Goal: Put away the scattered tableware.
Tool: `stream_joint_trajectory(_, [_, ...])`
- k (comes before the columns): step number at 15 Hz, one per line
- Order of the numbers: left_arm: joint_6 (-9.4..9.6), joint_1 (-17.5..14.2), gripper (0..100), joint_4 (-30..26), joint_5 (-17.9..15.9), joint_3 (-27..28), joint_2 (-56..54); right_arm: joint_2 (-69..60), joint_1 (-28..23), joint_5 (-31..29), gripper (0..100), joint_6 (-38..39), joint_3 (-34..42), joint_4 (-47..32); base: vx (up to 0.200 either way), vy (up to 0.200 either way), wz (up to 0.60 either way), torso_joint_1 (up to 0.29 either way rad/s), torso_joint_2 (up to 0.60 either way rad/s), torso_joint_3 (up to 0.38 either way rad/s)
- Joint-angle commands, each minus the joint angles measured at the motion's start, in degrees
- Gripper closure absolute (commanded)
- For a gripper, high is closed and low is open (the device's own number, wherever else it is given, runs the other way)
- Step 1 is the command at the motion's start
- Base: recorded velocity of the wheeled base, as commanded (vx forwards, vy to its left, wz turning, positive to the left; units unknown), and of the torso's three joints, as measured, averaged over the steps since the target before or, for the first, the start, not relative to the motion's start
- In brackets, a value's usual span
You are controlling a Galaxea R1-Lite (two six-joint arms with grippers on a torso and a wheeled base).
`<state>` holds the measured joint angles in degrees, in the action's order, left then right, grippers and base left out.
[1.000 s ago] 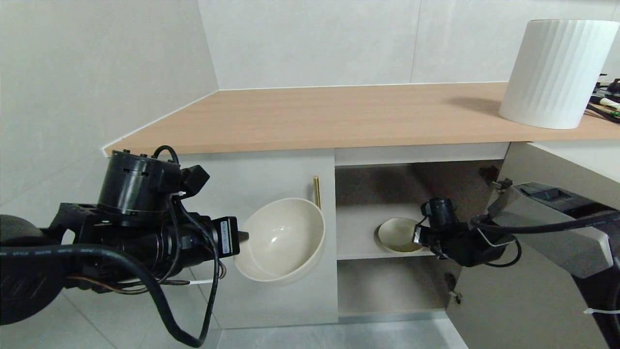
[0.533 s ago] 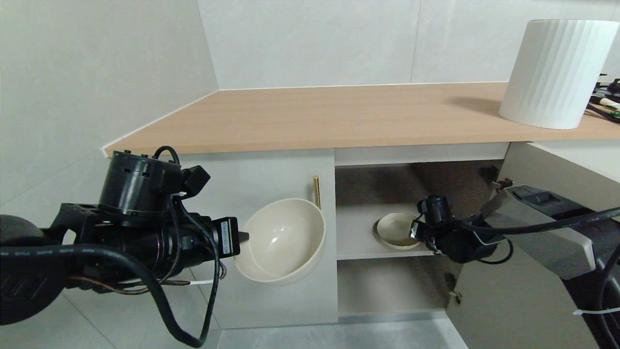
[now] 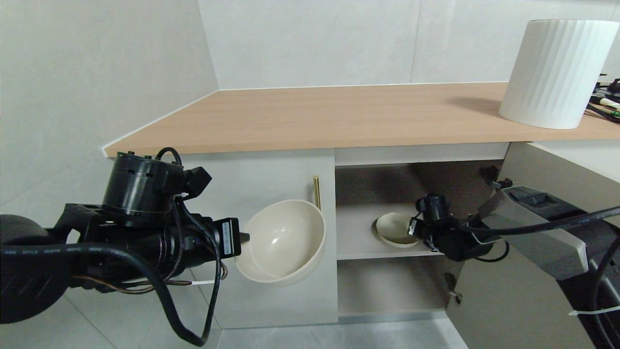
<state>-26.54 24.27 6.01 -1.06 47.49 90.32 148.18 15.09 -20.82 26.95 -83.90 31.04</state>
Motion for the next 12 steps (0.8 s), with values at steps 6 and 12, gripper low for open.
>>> stream_joint_trajectory(6, [1.40,1.3,100,2.2,0.0,1.4,1.7,-10.8,0.3,0.2,0,1.3,7.7,-0.1,0.000,0.000,0.00,0.000,0.00,0.000])
stream_joint_trajectory(12, [1.93,11.6,100,4.8,6.9,3.7,10.1,-36.1,6.4,8.3,0,-0.5,17.9,-19.3,0.000,0.000,0.00,0.000,0.00,0.000])
